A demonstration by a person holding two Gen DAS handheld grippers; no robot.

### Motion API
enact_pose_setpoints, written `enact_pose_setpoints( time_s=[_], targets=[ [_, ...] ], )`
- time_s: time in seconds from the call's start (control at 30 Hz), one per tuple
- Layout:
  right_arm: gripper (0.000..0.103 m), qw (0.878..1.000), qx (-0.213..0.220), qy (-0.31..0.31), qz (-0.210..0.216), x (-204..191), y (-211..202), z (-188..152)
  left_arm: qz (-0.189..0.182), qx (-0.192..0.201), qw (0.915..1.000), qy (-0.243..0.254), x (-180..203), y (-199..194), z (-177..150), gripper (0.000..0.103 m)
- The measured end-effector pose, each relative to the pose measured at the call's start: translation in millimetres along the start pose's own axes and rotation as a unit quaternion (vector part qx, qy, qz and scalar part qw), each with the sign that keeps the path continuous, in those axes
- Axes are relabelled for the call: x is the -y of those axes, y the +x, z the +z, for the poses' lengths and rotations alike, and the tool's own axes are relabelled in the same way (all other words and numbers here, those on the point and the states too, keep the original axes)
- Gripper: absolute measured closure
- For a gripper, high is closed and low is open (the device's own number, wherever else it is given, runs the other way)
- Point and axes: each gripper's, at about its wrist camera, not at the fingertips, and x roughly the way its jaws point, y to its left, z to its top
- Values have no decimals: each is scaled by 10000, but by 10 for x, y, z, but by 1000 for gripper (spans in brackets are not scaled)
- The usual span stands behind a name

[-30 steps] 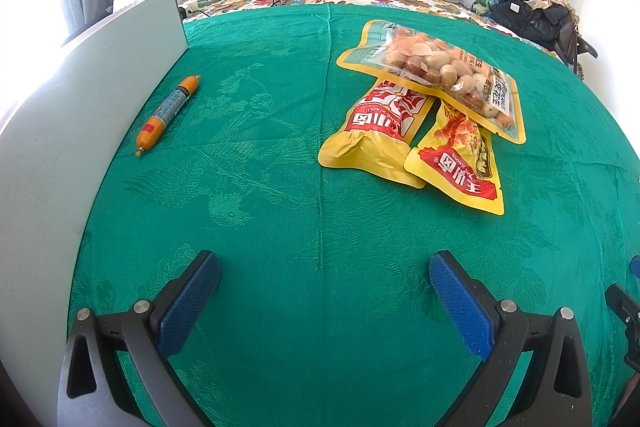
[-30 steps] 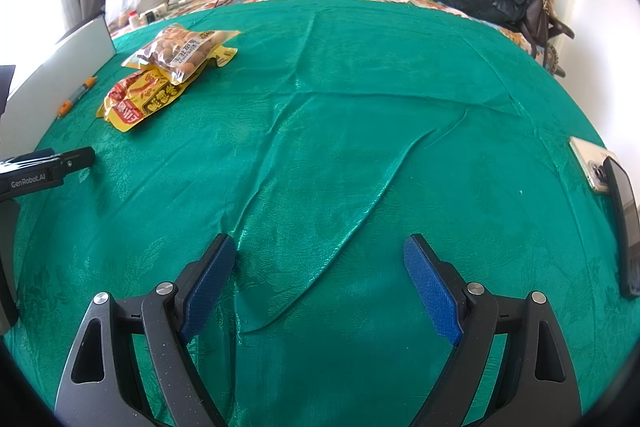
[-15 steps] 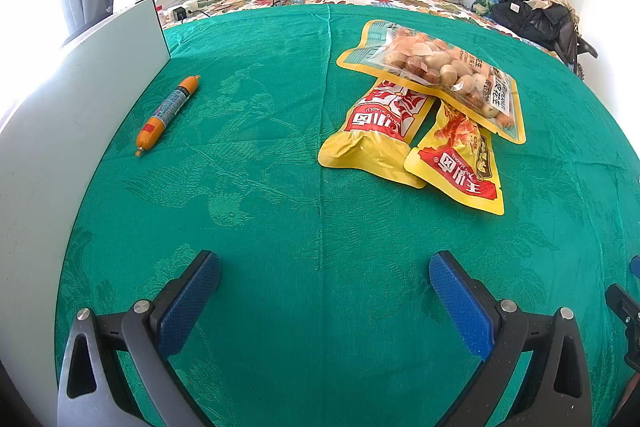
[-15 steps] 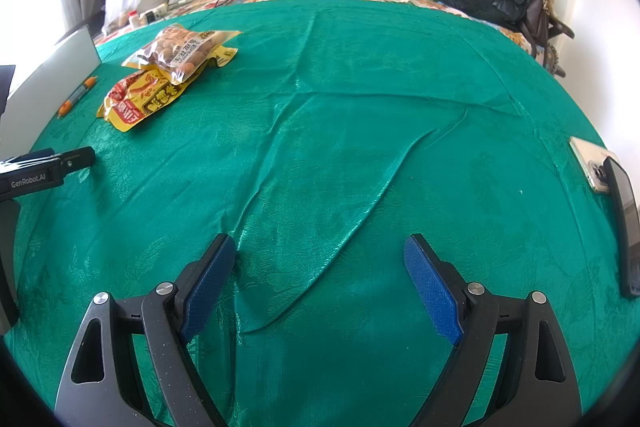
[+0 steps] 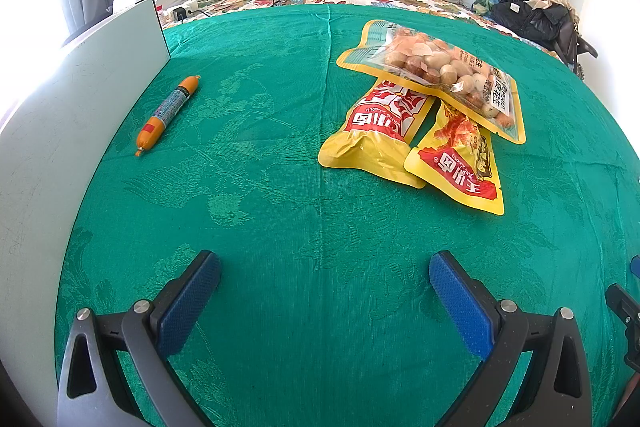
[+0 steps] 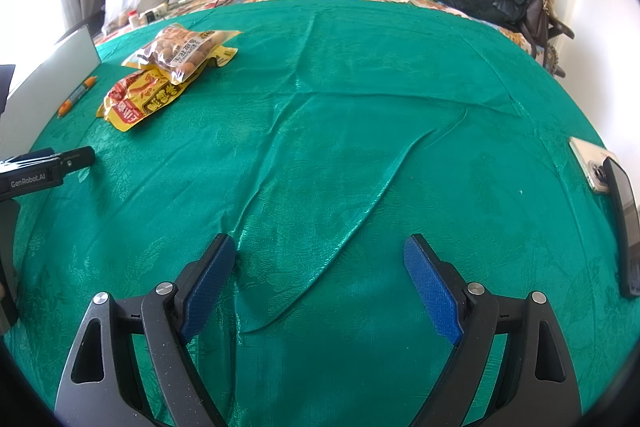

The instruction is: Organize snacks

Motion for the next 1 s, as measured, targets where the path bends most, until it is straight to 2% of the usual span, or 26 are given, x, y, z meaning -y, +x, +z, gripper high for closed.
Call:
enact_pose_setpoints(
  time_s=[0.17, 0.2, 0.27, 0.3, 0.33, 0.43, 0.47, 0.6, 0.67, 0.73, 0.8, 0.87, 0.9, 0.93, 0.97, 1.0],
  targets=[
    [14, 10000, -1, 4, 14, 6, 2, -7, 11, -54, 10000, -11, 11, 5, -1, 0],
    [14, 10000, -2, 4, 18, 1, 2, -4, -66, -203, 9997, 103, 8, -1, 6, 0],
    [13, 10000, -2, 5, 18, 0, 5, -6, -241, -788, 9960, 348, -18, 7, 86, 0],
    [13, 10000, -2, 6, 16, -1, 5, -6, -314, -1000, 9937, 400, -58, 4, 156, 1],
    [13, 10000, -2, 6, 15, -1, 5, -6, -398, -1033, 9930, 421, -126, -32, 251, 1],
    [13, 10000, -2, 6, 16, 0, 5, -6, -419, -652, 9966, 275, -427, -177, 666, 1],
    [13, 10000, -4, 4, 18, -6, 6, -4, -385, -636, 9971, 186, -536, -158, 807, 1],
    [12, 10000, -10, -8, 24, -25, 12, -3, -234, -1103, 9935, -143, -886, 222, 1152, 1],
    [12, 10000, -10, -9, 21, -26, 12, -3, -116, -1268, 9916, -211, -984, 406, 1205, 6],
    [12, 10000, -10, -8, 22, -26, 12, -3, -23, -1311, 9912, -206, -1040, 525, 1239, 21],
    [12, 10000, -9, -8, 22, -26, 12, -3, 107, -1275, 9916, -169, -1064, 584, 1249, 27],
    [12, 10000, -10, -7, 22, -26, 11, -2, 146, -1227, 9922, -173, -1096, 626, 1228, 46],
    [12, 10000, -10, -7, 22, -32, 12, -1, 128, -1230, 9920, -234, -1127, 647, 1212, 65],
    [12, 10000, -10, -7, 22, -32, 12, -1, 114, -1094, 9935, -296, -1160, 624, 1210, 71],
    [12, 10000, -9, -7, 22, -29, 12, -1, 12, -1080, 9934, -384, -1191, 618, 1195, 84],
    [12, 10000, -10, -8, 21, -33, 12, 0, 10, -1028, 9938, -425, -1217, 606, 1184, 88]
  ],
)
